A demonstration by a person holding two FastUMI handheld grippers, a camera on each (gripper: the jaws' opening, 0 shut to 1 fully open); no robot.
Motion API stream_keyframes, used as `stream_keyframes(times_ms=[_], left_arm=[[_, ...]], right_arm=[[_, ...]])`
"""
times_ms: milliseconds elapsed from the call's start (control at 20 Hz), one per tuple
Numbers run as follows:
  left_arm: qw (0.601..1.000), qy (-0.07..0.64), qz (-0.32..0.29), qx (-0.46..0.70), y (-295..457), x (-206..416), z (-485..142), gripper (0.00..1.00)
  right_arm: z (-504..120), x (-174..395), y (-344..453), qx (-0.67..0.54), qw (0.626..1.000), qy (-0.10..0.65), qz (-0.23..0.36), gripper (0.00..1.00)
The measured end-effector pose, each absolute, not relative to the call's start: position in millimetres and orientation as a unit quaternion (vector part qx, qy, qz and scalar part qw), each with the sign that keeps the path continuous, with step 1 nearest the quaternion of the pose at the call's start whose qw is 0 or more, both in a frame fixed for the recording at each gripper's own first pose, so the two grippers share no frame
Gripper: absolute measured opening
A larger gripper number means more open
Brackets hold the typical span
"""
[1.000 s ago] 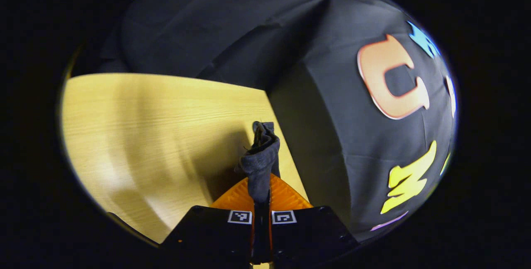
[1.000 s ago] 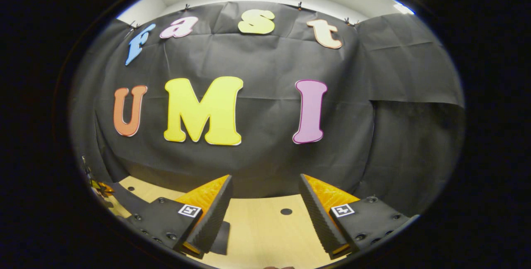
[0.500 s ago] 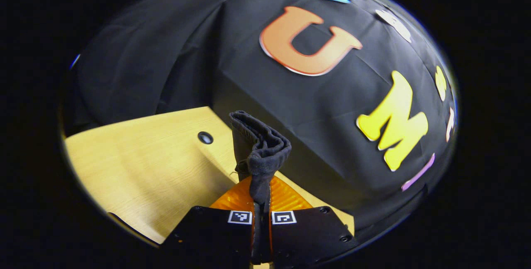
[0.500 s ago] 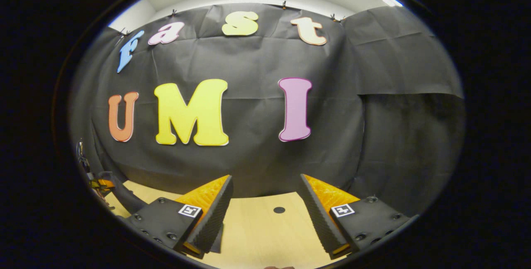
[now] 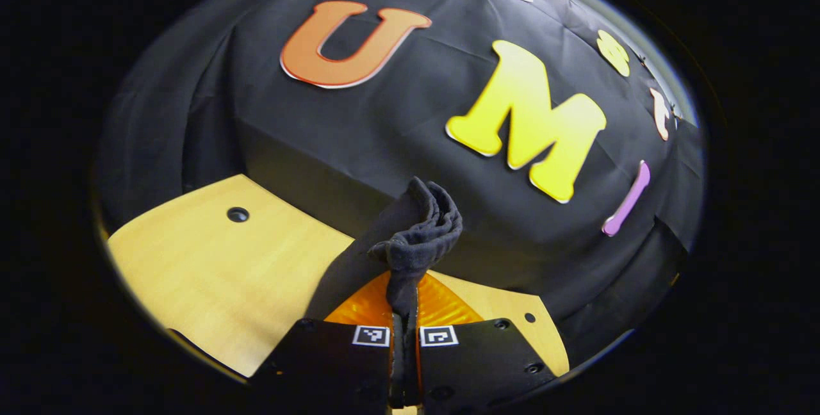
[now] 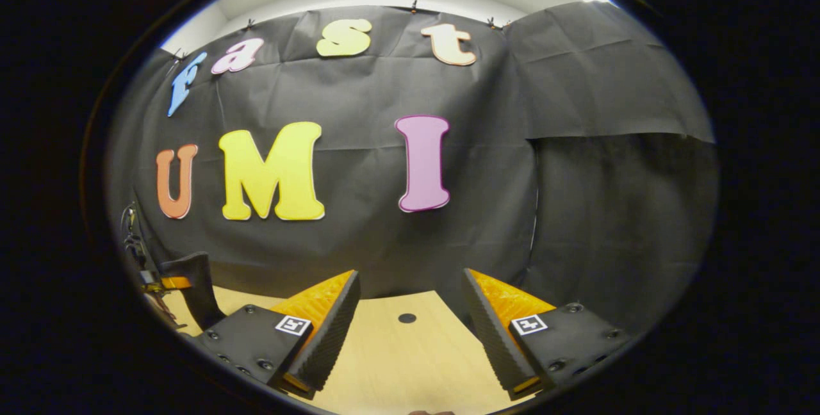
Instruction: Grasp the waist and the cuffs of the jeans and fold them to make the two legs overlap; first hold the waist and fold one-third of the jeans toward the cuffs, then hold the cuffs and fold the remaining one-third in the same direction to finish folding.
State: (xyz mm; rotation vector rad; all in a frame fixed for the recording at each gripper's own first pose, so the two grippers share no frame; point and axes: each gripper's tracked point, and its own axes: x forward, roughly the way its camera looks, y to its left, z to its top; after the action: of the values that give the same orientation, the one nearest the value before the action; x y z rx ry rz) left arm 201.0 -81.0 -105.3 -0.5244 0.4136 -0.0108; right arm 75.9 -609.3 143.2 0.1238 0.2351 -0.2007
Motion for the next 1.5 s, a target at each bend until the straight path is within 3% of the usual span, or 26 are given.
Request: stream_keyframes(times_ms=[300, 700, 750, 900, 1050, 1200, 1500], left_arm=[[0.954, 0.242, -0.064, -0.162, -179, 191, -139, 0.04], [0.937, 0.33, -0.087, -0.072, -229, 152, -233, 0.08], [0.931, 0.342, -0.102, -0.075, -237, 146, -240, 0.15], [0.937, 0.332, -0.093, -0.054, -238, 144, -238, 0.82], [0.942, 0.321, -0.085, -0.047, -232, 143, -227, 0.84], [0.947, 0.312, -0.072, -0.028, -225, 143, -219, 1.0], [0.964, 0.249, -0.082, -0.039, -208, 144, -157, 1.0]], right_arm=[[137, 53, -652, 0.074, 0.98, 0.121, -0.138, 0.98], [133, 47, -665, 0.066, 0.979, 0.127, -0.147, 0.99], [132, 48, -664, 0.067, 0.978, 0.129, -0.147, 0.97], [129, 52, -656, 0.069, 0.979, 0.131, -0.141, 0.98], [126, 57, -647, 0.068, 0.98, 0.134, -0.133, 0.98], [121, 62, -634, 0.078, 0.98, 0.138, -0.122, 0.99], [122, 69, -600, 0.073, 0.983, 0.137, -0.094, 0.96]])
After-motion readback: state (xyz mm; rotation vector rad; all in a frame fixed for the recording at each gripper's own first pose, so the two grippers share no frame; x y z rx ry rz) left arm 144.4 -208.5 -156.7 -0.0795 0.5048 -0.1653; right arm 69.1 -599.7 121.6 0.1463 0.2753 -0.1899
